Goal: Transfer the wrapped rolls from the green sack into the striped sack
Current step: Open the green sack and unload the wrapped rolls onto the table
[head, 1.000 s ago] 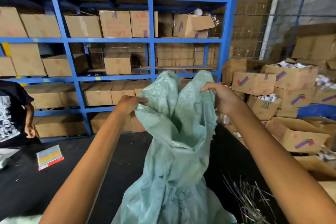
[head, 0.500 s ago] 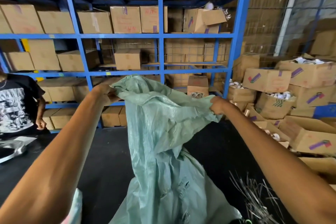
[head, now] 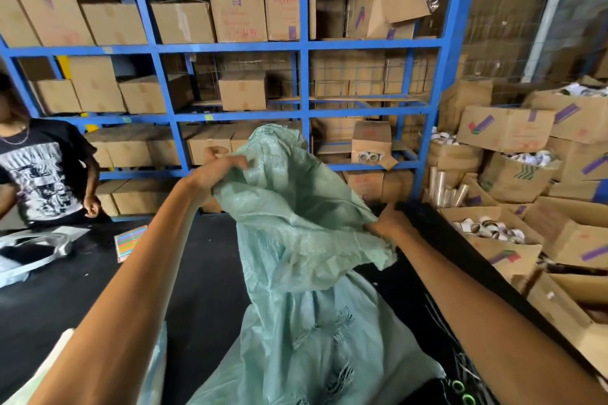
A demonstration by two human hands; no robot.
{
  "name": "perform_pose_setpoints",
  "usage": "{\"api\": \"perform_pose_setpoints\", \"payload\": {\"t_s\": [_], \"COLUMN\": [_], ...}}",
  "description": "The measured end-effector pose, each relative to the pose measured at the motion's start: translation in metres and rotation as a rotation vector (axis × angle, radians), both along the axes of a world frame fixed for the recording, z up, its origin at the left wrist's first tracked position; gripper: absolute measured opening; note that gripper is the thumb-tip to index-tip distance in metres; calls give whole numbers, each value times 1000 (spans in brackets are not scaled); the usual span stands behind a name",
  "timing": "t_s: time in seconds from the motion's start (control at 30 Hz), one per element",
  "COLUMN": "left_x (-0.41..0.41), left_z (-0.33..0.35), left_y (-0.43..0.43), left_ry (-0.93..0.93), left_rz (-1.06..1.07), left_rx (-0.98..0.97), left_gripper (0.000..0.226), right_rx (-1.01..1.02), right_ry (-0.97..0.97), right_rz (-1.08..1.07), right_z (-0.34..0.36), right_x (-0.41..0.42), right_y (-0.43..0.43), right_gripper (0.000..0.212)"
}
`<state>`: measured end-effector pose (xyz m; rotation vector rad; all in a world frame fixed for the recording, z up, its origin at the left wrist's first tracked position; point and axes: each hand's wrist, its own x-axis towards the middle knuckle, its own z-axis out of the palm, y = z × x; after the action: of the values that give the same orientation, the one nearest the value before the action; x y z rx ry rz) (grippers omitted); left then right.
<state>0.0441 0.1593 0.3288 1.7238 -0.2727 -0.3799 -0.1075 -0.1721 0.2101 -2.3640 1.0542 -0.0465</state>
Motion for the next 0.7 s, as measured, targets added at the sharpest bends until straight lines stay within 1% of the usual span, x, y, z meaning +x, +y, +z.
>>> {"api": "perform_pose_setpoints", "payload": {"t_s": [0.03, 0.07, 0.1, 0.13, 0.17, 0.2, 0.27, 0.33, 0.4, 0.43, 0.47, 0.53, 0.57, 0.6, 0.63, 0.7], "left_x": [-3, -3, -6, -8, -9, -10, -16, -20, -21, -21, -16, -7, -1, 6, 12, 21], "left_z": [-4, -7, -10, -12, -16, -18, -22, -27, -35, -40, -46, -54, -59, -64, -68, -76], "left_y": [3, 5, 10, 13, 17, 20, 26, 32, 36, 38, 40, 44, 48, 51, 55, 61], "left_ry": [-107, -228, -356, -477, -568, -613, -597, -562, -606, -636, -664, -713, -725, -735, -744, -728], "left_rz": [-14, -35, -44, -40, -37, -40, -29, -8, 35, 68, 101, 198, 247, 280, 320, 417], "left_rx": [114, 267, 451, 622, 748, 815, 878, 938, 978, 986, 979, 938, 929, 935, 990, 1177], "left_gripper": [59, 72, 82, 89, 94, 95, 90, 86, 88, 84, 75, 44, 32, 27, 25, 27], "right_rx": [52, 81, 74, 51, 33, 15, -24, -6, 61, 70, 56, 27, 37, 85, 130, 191], "right_ry": [38, 76, 111, 129, 136, 131, 139, 88, -44, -104, -152, -215, -228, -245, -253, -246], "right_rz": [30, 39, 41, 37, 38, 27, -36, -49, -15, -13, -23, -19, -18, -42, -70, -141], "right_z": [-10, -22, -29, -31, -34, -34, -37, -41, -44, -42, -42, -33, -28, -24, -18, -7], "right_x": [2, 7, 6, 3, 1, 1, 3, 9, 15, 16, 18, 17, 17, 19, 21, 24], "right_y": [2, 2, 7, 14, 20, 27, 36, 39, 39, 40, 41, 42, 42, 39, 33, 20], "right_gripper": [107, 112, 110, 101, 92, 85, 86, 85, 70, 61, 53, 40, 37, 36, 36, 38]}}
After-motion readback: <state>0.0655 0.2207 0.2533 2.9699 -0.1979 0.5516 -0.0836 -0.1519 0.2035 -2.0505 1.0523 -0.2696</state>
